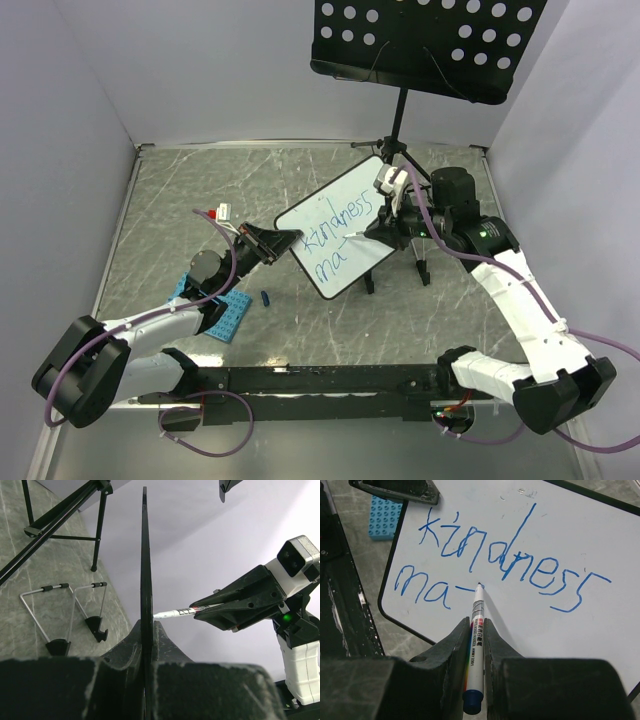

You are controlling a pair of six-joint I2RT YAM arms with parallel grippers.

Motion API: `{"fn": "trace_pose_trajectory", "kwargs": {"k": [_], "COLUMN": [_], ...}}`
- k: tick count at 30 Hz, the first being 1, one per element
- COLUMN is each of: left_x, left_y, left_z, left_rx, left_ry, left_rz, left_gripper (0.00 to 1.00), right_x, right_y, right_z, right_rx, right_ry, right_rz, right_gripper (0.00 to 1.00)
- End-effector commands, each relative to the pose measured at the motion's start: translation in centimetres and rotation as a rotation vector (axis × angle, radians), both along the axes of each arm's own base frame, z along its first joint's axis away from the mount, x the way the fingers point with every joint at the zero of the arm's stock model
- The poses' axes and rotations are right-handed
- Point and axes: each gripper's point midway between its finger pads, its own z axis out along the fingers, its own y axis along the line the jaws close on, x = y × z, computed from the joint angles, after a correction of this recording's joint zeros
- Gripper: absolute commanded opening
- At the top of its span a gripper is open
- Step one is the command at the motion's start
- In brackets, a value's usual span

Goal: Write a sentence on the whiteboard

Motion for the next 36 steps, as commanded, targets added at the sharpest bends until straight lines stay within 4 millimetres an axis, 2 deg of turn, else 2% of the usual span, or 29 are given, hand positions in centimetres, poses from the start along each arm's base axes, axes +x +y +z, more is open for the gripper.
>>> {"fn": "trace_pose_trajectory", "kwargs": {"k": [1,8,16,21,23,25,26,29,32,36], "left_x": [-1.9,-1.8,-1.7,-1.6,-1.6,-1.5,-1.6,-1.5,-1.6,-1.5], "left_y": [0.8,1.0,1.2,1.1,1.1,1.0,1.0,0.9,0.9,0.9], "left_z": [7.1,7.1,6.8,7.0,7.0,6.9,7.0,7.0,7.0,6.9], "left_rx": [-0.178,-0.173,-0.173,-0.173,-0.173,-0.171,-0.172,-0.168,-0.166,-0.168], "left_ry": [-0.190,-0.190,-0.184,-0.188,-0.186,-0.183,-0.186,-0.185,-0.186,-0.185], "left_rz": [-0.034,-0.021,-0.013,-0.016,-0.018,-0.019,-0.022,-0.021,-0.022,-0.024], "left_gripper": [0.01,0.01,0.01,0.01,0.01,0.01,0.01,0.01,0.01,0.01], "right_x": [0.5,-0.4,-3.1,-3.1,-2.2,-1.4,-1.1,-1.0,-1.1,-0.5], "right_y": [0.5,-0.2,-1.2,-2.1,-2.5,-2.7,-2.7,-2.0,-1.4,-1.1], "right_z": [1.2,-0.2,-2.4,-3.1,-2.6,-1.5,-0.3,1.7,2.9,2.5], "right_rx": [0.036,0.005,-0.036,-0.055,-0.050,-0.033,-0.016,0.028,0.062,0.066], "right_ry": [-0.017,0.001,0.044,0.034,0.012,-0.016,-0.039,-0.066,-0.068,-0.048], "right_rz": [0.011,0.012,0.031,-0.008,-0.050,-0.078,-0.083,-0.048,-0.022,-0.021], "right_gripper": [0.00,0.00,0.00,0.00,0.00,0.00,0.00,0.00,0.00,0.00]}}
